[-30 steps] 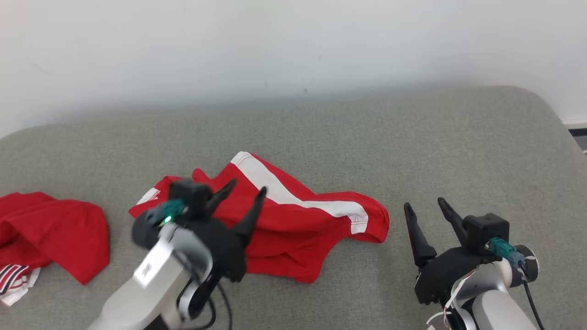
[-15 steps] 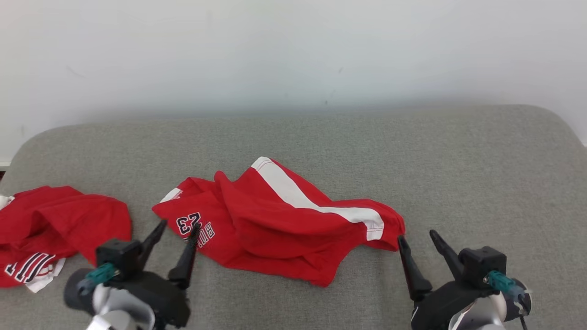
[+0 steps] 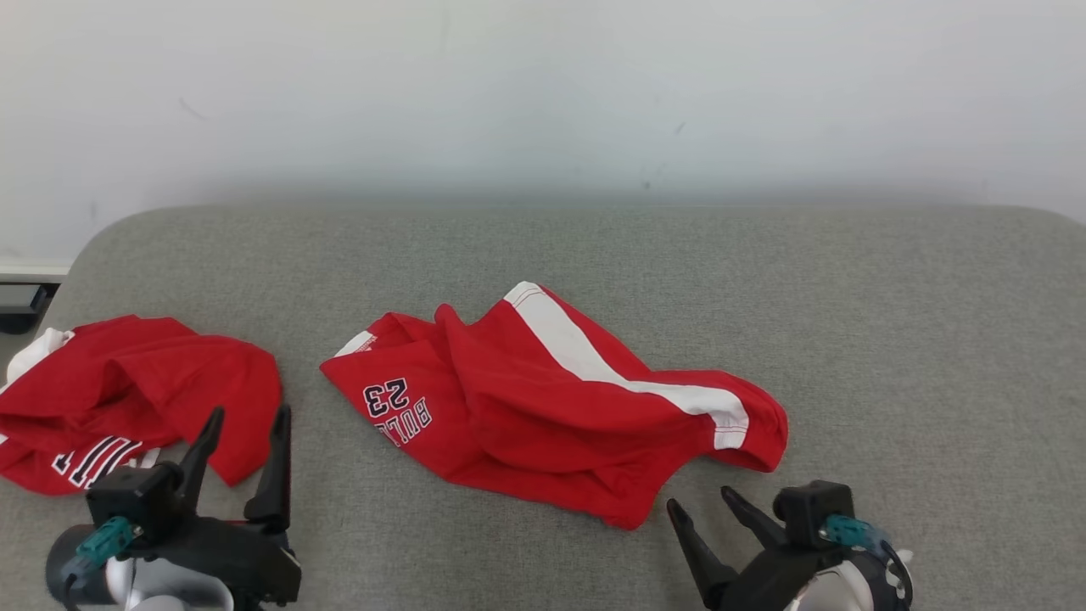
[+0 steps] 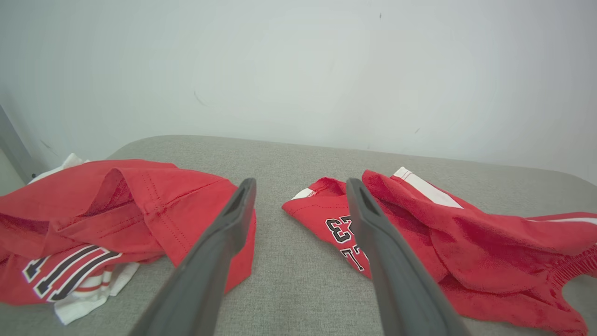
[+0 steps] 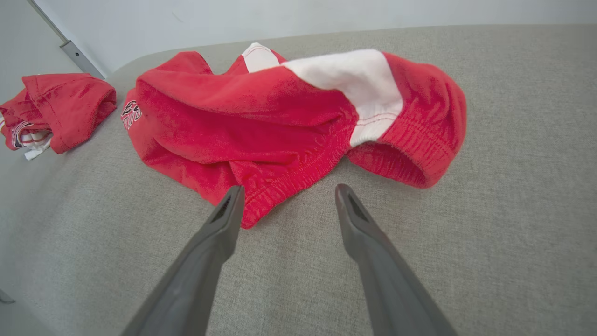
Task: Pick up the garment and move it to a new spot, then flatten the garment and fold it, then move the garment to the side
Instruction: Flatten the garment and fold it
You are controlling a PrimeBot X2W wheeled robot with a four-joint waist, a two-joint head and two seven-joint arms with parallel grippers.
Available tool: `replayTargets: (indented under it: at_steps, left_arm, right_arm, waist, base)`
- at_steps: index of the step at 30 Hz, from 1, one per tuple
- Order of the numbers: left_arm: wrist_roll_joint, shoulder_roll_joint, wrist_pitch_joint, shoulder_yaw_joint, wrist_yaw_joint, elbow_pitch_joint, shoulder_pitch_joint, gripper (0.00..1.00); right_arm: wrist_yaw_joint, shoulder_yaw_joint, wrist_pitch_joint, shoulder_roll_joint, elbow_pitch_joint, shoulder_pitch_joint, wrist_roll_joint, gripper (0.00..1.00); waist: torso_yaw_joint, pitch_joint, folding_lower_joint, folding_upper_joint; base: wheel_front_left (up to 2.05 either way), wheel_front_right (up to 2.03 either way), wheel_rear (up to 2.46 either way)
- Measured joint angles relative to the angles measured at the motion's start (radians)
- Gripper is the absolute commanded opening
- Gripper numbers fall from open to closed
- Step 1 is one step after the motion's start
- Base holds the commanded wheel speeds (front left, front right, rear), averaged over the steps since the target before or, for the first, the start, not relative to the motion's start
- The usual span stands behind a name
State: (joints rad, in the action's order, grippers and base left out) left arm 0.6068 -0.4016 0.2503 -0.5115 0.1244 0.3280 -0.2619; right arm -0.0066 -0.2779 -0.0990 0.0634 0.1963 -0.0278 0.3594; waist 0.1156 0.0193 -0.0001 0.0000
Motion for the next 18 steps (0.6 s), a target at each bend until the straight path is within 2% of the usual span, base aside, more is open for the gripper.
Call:
replayTargets:
  at_steps: [9,18]
  left_arm:
    - [-0.1,0.054,0.001,0.083,0.0,-0.075,0.013,1.0]
    - [-0.154,0.093,0.001,0.106,0.0,-0.122,0.032,1.0]
  right_arm:
    - [0.008,-0.044,-0.165,-0.003,0.15,-0.139,0.05,1.0]
    - [-0.004,-0.07,-0.261,-0.005,0.276,-0.193,0.088,1.0]
  waist:
    - [0.044,0.011,0.0,0.0]
    - [0.084,0.019,0.0001,0.0]
  base:
    - [0.0,0.0,0.0]
    - [0.0,0.0,0.0]
